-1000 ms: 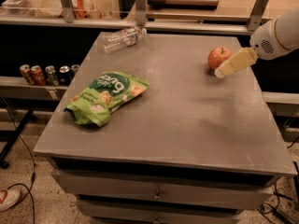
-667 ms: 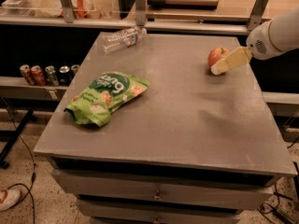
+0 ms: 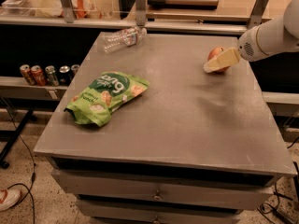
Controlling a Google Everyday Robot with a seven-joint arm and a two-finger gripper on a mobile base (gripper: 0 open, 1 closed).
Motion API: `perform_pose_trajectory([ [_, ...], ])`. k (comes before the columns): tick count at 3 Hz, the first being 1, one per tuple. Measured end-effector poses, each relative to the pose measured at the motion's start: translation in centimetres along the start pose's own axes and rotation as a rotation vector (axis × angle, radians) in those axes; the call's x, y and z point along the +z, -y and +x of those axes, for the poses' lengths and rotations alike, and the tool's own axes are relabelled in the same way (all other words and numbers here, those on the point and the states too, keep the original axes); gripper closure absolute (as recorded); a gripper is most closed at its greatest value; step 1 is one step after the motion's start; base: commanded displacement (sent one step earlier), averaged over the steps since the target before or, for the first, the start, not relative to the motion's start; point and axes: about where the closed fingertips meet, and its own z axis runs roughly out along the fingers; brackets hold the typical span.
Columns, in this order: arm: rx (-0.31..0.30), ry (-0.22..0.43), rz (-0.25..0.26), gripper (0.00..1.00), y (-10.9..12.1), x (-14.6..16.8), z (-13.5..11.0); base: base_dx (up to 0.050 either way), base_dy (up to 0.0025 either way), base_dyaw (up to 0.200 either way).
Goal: Move apple near water bottle
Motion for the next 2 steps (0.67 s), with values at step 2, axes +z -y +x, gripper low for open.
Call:
perform_pose_trajectory([
  [2, 0.031, 0.005, -0.026, 0.0, 0.0, 2.8, 0.0, 0.0, 0.0, 0.0],
])
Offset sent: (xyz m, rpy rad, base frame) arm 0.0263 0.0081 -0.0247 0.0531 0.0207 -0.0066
